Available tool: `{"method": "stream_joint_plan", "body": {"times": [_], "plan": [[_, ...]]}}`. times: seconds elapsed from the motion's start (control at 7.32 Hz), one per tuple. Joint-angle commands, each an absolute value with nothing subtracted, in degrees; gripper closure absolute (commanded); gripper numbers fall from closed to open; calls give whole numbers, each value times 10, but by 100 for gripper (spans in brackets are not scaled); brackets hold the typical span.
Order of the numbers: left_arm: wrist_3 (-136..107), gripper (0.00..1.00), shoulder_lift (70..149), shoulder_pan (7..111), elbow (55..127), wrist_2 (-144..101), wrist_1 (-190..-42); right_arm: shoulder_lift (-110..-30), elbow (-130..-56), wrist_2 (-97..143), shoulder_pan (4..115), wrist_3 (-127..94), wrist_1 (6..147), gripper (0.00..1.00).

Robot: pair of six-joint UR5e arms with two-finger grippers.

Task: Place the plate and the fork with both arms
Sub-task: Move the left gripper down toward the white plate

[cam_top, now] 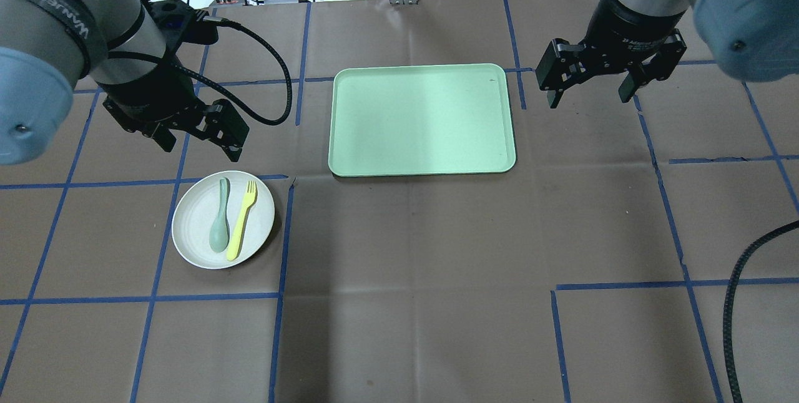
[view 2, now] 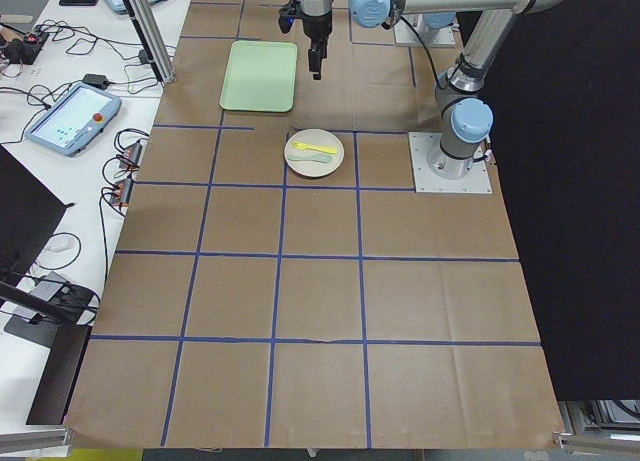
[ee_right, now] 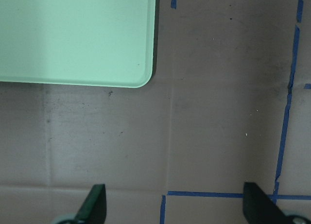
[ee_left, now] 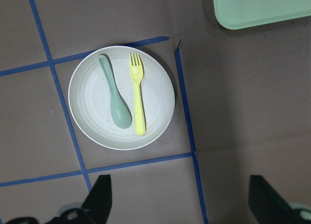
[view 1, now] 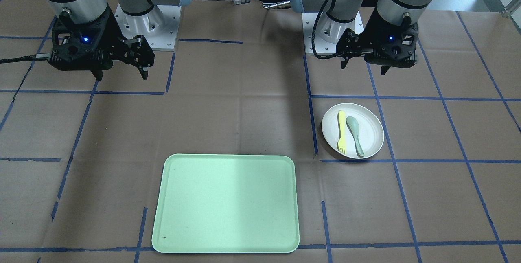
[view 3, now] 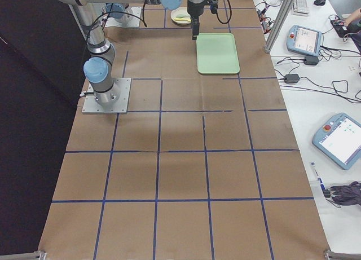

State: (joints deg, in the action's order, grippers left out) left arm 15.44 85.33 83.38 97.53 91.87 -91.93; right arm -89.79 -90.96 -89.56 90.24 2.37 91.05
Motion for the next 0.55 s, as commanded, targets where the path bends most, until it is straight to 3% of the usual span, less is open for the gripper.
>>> {"method": "stream_joint_plan", "body": {"times": [0.0,0.41], "plan": [[209,0,850,762,1003,916,-912,-897,-909,-896,902,24,911,0],[322,0,860,663,1073,913,-826,-897,-910,-896,902,24,911,0]]}}
